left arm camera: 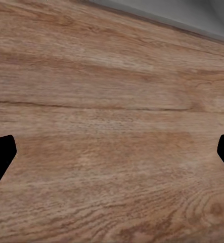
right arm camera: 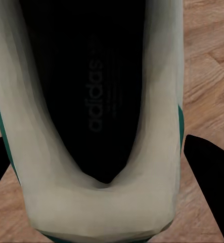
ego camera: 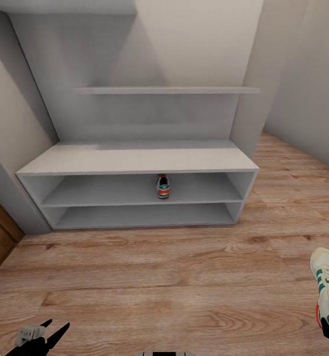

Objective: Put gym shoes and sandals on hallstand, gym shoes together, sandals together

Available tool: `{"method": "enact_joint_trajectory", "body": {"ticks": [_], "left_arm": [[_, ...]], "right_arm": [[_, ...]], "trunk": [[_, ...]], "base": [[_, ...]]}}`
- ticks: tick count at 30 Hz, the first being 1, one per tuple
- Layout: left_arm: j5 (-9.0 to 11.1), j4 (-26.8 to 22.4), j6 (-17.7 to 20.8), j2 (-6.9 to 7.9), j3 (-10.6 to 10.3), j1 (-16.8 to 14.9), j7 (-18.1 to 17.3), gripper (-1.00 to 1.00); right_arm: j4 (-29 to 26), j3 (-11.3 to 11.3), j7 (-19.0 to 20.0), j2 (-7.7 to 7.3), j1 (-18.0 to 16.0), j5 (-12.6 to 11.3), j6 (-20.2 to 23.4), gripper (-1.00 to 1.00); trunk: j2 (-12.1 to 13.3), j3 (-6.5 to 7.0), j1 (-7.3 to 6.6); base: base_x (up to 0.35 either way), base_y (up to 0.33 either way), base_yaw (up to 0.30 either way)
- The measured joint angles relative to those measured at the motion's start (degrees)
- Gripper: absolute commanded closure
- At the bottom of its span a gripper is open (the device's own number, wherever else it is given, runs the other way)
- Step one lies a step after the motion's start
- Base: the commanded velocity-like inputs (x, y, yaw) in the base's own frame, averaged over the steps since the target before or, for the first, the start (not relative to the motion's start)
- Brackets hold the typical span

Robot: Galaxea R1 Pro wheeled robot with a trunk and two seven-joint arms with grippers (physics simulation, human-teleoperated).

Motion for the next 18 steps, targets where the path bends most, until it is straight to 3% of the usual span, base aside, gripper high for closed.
{"method": "enact_joint_trajectory", "body": {"ticks": [4,7,8,10,12,14,15,16,18], "left_arm": [[-0.05,0.00,0.01,0.00,-0.05,0.00,-0.05,-1.00],[-0.10,0.03,-0.06,0.00,-0.09,-0.01,-0.04,-1.00],[-0.12,0.03,-0.08,0.00,-0.12,-0.01,-0.02,-1.00],[-0.13,0.04,-0.10,0.00,-0.14,-0.02,-0.02,-1.00],[-0.18,0.05,-0.11,0.00,-0.17,-0.02,-0.04,-1.00],[-0.21,0.10,-0.14,-0.01,-0.17,-0.02,-0.05,-1.00],[-0.21,0.11,-0.13,0.00,-0.18,0.00,-0.05,-1.00],[-0.23,0.12,-0.16,-0.01,-0.18,-0.01,-0.05,-1.00],[-0.23,0.13,-0.18,-0.01,-0.18,0.02,-0.06,-1.00]], "right_arm": [[0.57,1.10,0.13,1.24,0.00,0.11,0.10,1.00],[0.79,5.12,0.17,3.01,-0.02,0.21,0.37,1.00],[0.80,8.26,0.10,3.68,-0.02,0.21,0.69,1.00],[0.76,12.11,0.00,4.25,-0.02,0.20,1.28,1.00],[0.74,20.98,-0.76,5.25,-0.31,0.10,3.88,1.00],[0.46,27.39,-2.80,6.90,-1.77,-0.14,8.79,1.00],[0.25,28.46,-3.50,7.55,-2.42,-0.18,10.35,1.00],[-0.29,30.59,-5.02,9.11,-3.97,-0.21,13.43,1.00],[-0.78,32.16,-6.76,11.13,-5.92,-0.23,16.53,1.00]], "trunk": [[0.01,0.00,0.01],[0.01,0.00,0.01],[0.00,0.00,0.01],[0.00,0.00,0.01],[0.01,0.00,0.01],[0.01,0.01,0.01],[0.01,0.01,0.00],[0.01,0.01,0.00],[0.01,0.01,0.00]], "base": [[0.000,0.244,0.000],[0.000,0.108,0.000],[0.000,0.057,0.000],[0.000,0.038,0.000],[0.000,0.015,0.000],[0.000,0.007,0.000],[0.000,0.004,0.000],[0.000,0.003,0.000],[0.000,0.002,0.000]]}}
